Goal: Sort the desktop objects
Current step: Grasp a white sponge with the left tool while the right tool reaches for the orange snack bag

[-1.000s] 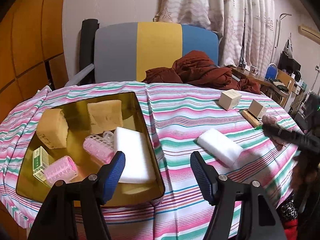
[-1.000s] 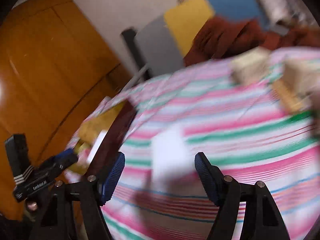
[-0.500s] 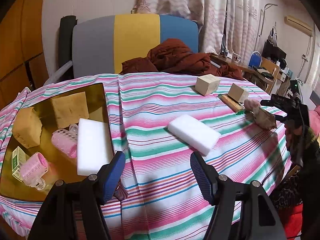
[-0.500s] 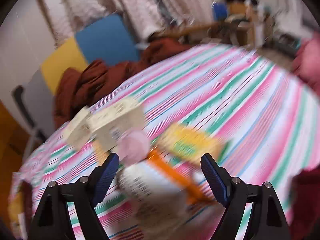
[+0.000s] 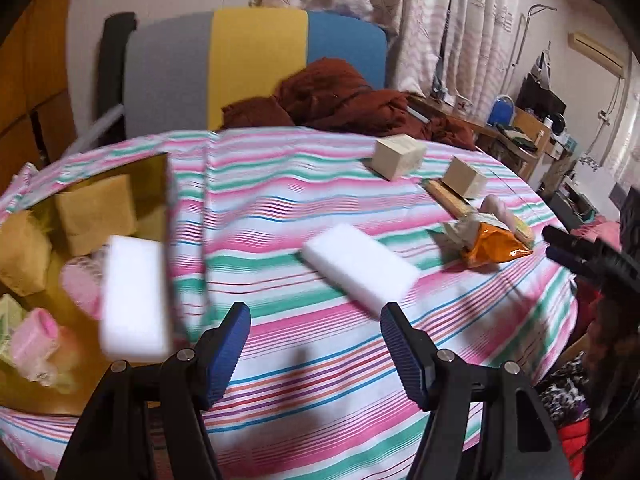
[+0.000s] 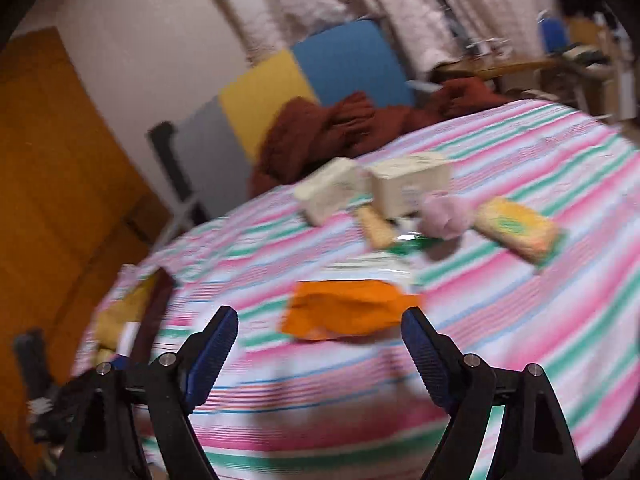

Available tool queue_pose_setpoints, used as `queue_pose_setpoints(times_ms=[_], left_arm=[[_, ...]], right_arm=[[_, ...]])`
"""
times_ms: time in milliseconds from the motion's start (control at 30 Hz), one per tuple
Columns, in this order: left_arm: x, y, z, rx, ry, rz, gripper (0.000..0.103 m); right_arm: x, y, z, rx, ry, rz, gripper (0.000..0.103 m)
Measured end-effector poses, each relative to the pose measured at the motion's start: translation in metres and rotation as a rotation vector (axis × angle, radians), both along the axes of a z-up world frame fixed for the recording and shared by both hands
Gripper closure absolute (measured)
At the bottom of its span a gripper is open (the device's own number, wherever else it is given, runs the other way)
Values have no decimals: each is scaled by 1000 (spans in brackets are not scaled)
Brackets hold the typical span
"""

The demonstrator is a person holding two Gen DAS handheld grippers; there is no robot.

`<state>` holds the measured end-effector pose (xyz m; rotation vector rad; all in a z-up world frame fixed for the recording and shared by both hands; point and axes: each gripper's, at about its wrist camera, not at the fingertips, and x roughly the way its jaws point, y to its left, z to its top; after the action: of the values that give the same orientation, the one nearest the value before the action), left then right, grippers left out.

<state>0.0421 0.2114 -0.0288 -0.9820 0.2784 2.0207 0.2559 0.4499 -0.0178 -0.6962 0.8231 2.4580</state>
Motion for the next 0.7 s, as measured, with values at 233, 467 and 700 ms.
queue_pose_setpoints(times_ms=[233,467,700], left_arm=[[-1,35,-13,-10,-65,16,34],[-3,17,-1,-4,-6,59,34],[-8,-20,12,23,35,98,34]], right_arm=[[13,9,-12,-5,-3,-49,18],[-27,-19,-11,-188,251,345,10],[-105,-23,-40,-298,177,348,10]])
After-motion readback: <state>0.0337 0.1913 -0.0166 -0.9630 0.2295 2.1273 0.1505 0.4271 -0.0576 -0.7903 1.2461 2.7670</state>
